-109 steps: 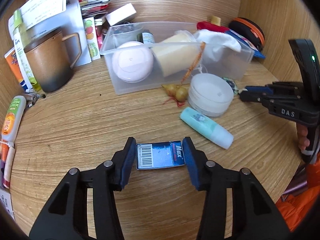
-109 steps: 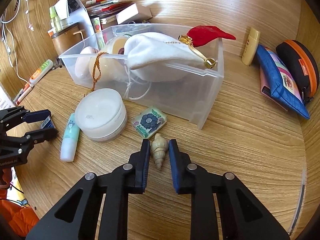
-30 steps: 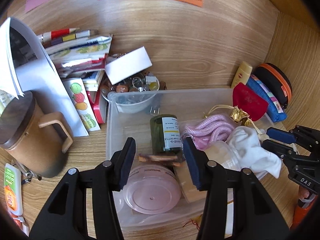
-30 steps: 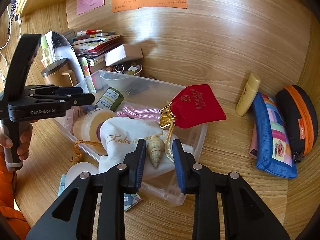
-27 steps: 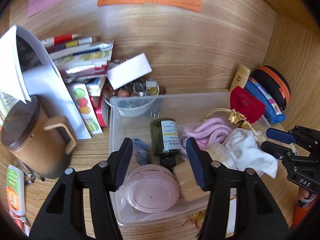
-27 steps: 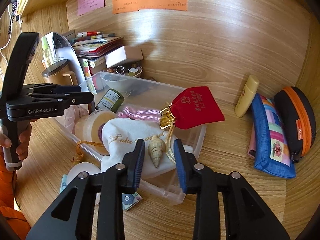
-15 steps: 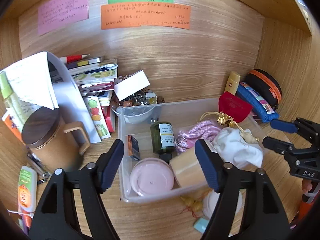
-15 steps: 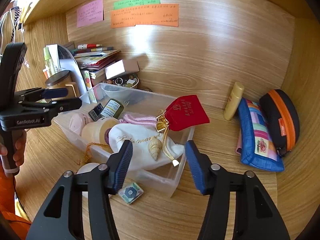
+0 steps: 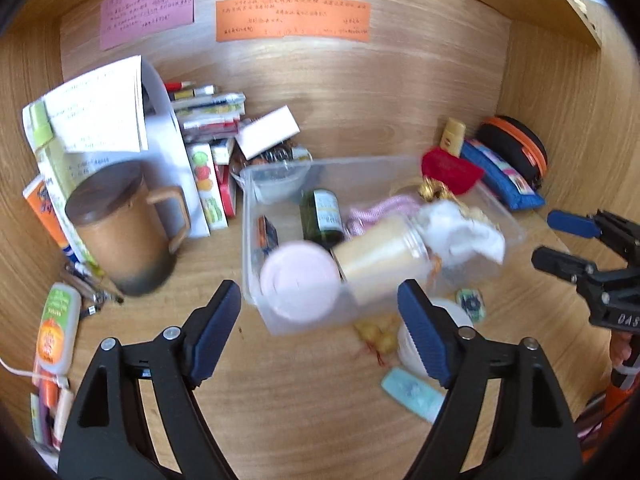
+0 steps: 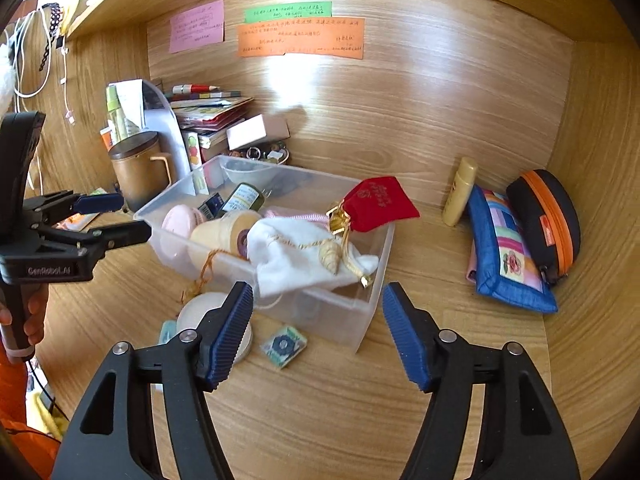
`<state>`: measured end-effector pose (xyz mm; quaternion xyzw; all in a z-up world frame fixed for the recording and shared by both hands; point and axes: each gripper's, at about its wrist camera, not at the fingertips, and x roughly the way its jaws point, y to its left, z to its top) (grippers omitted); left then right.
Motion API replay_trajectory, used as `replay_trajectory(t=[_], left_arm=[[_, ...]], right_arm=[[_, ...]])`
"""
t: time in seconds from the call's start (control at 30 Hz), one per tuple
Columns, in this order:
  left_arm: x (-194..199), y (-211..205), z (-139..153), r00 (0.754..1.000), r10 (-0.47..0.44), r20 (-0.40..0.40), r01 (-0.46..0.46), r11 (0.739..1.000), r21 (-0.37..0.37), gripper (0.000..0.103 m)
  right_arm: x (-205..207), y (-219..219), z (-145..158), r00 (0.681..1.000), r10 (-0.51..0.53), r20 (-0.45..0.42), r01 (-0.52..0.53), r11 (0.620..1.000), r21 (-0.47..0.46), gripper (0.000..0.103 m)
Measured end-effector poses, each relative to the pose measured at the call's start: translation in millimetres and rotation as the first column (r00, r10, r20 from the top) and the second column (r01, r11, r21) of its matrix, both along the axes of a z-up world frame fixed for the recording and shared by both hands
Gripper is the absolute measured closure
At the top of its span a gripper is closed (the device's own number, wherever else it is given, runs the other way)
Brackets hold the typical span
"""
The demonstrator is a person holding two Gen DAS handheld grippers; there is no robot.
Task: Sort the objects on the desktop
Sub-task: 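Carry the seashell and Max card into the clear box and release both, then grasp the white round container with the right gripper while the left grasps the mint tube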
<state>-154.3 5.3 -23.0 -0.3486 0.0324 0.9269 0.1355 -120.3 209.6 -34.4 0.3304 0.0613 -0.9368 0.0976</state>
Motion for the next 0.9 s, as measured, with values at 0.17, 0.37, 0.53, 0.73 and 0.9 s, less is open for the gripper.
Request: replay_trajectory(t=[0.17, 0.37, 0.53, 0.73, 0.9], left_arm=[[18.2, 10.3, -19.6, 0.998, -0.036, 0.044, 0.036, 0.999, -0.011, 0.02], [35.0, 24.0, -44.2, 0.988, -0.105, 0.113, 0.11, 0.993, -0.037, 0.02], [46.9, 31.1, -60.6, 0.972, -0.157, 0.176, 0.167, 0.985, -0.041, 0.02], [56.5, 41.6, -69.8, 0.954, -0.214, 0.209, 0.228, 0.973, -0.042, 0.02], [49.2, 53.7, -75.5, 0.942, -0.254, 0.218, 0.278, 0.956, -0.089, 0.019]], right_arm=[[9.7, 4.4, -8.5, 1.0, -0.008, 0.019, 0.008, 1.0, 0.0, 0.031], [16.2, 5.0, -20.9, 0.999, -0.003, 0.049, 0.004, 1.0, -0.003, 0.03], [19.2, 5.3, -28.7, 0.997, -0.004, 0.072, 0.005, 1.0, -0.01, 0.03], [19.7, 2.7, -33.6, 0.996, 0.001, 0.09, 0.0, 1.0, -0.013, 0.03], [19.2, -2.3, -35.9, 0.995, 0.014, 0.098, -0.013, 1.0, -0.008, 0.029]])
